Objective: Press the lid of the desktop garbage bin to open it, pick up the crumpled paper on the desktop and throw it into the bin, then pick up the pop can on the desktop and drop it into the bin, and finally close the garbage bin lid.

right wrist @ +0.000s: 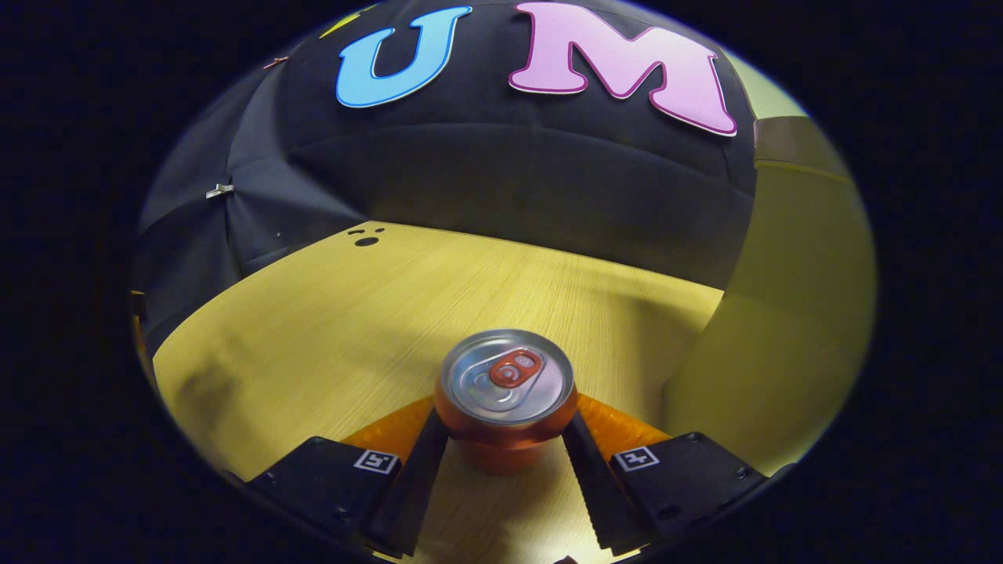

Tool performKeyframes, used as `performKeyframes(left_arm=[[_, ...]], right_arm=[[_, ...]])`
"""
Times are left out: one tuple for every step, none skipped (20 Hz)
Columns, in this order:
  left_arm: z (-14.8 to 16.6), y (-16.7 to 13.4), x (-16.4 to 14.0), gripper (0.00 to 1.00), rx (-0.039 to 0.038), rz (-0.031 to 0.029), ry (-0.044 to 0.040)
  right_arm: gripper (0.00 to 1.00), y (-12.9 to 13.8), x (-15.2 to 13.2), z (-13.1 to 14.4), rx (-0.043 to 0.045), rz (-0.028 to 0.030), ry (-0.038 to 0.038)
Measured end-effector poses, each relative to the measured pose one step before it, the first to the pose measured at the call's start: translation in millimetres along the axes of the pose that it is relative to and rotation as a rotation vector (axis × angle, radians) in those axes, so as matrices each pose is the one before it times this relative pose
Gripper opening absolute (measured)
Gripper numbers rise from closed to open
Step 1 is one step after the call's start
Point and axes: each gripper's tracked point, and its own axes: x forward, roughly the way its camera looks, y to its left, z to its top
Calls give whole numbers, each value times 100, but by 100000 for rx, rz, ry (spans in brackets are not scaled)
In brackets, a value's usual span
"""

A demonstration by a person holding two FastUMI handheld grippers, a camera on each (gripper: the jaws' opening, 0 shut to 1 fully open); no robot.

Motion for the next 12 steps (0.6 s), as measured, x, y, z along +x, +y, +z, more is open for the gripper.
performKeyframes(left_arm=[[112,-96,-84,96,134,-89,-204],[-11,-72,-113,96,132,-55,-304],[123,-95,-96,96,115,-199,-315],[261,-56,-78,96,42,-80,-343],[315,-113,-46,96,23,-93,-360],[112,-208,-188,96,213,-350,-43],[271,-238,-224,96,988,-528,-552],[529,-112,-262,96,1378,-138,-1315],[381,-125,-259,96,1147,-290,-1171],[265,-281,-212,96,311,-569,-697],[162,-242,-218,96,-637,-581,-262],[195,-204,-224,96,-883,-353,224]], right_arm=[[84,76,-192,167,-462,194,-472],[83,-33,-299,362,-528,-128,-154],[83,-95,-413,457,-501,65,-329],[83,-102,-370,715,-1519,-524,-530],[83,-184,-513,600,-1673,-406,-303],[83,62,-566,871,-914,782,-738],[83,105,-592,945,-1010,552,-960],[83,95,-669,1088,-1169,573,-1504],[83,-12,-741,1150,-1282,593,-1603],[82,38,-658,1201,-1494,559,-1582],[83,-81,-772,1186,-1582,455,-1178],[83,-122,-654,1149,-1501,316,-1134]])
